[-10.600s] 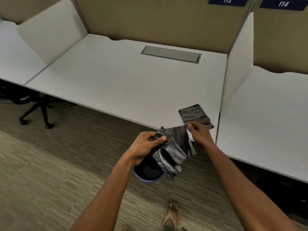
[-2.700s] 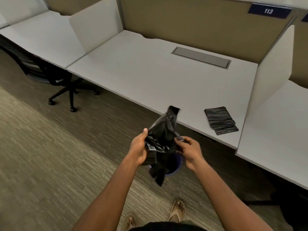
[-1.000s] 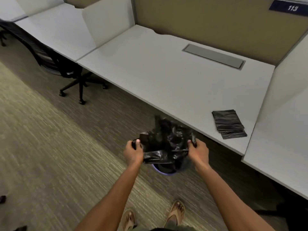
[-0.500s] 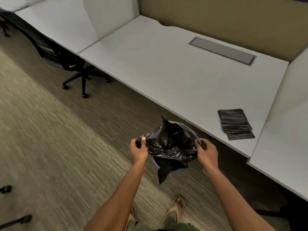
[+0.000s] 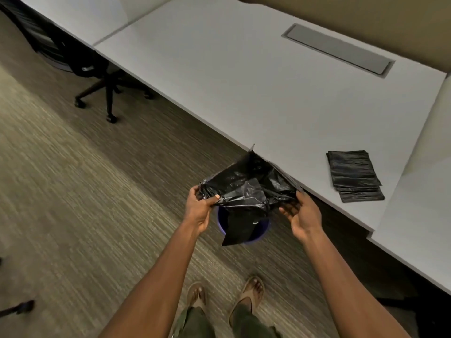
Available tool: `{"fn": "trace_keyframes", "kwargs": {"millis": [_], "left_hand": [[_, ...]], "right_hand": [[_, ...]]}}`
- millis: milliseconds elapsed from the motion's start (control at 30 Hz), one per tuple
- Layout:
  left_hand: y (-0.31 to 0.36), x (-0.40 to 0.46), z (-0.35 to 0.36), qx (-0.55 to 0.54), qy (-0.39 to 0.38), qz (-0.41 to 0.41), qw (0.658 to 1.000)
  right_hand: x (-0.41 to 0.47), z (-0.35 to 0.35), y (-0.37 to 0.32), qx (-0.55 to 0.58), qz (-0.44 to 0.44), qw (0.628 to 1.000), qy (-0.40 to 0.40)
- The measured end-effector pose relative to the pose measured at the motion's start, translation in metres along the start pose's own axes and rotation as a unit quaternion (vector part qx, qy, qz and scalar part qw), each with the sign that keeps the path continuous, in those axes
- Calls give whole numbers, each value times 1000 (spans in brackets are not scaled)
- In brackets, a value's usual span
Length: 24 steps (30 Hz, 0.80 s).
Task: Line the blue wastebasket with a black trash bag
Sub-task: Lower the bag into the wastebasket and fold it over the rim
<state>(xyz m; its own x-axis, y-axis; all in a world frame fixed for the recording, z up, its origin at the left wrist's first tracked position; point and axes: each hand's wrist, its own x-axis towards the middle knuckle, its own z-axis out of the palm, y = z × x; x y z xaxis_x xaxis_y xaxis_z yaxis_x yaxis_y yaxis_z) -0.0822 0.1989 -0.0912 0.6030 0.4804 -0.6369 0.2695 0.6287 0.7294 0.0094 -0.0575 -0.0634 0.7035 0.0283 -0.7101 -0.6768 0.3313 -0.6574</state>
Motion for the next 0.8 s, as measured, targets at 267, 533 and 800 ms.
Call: {"fn": "trace_keyframes", "kwargs": {"millis": [267, 533, 800], "left_hand": [[-35, 44, -31, 225, 44, 84, 970], [-118, 132, -50, 416, 31, 101, 903], [-208, 179, -72, 468, -49, 91, 878]], "right_hand": [[26, -20, 43, -38, -24, 997, 59], [114, -45, 141, -58, 60, 985, 150], [200, -91, 208, -58, 121, 974, 180]]}}
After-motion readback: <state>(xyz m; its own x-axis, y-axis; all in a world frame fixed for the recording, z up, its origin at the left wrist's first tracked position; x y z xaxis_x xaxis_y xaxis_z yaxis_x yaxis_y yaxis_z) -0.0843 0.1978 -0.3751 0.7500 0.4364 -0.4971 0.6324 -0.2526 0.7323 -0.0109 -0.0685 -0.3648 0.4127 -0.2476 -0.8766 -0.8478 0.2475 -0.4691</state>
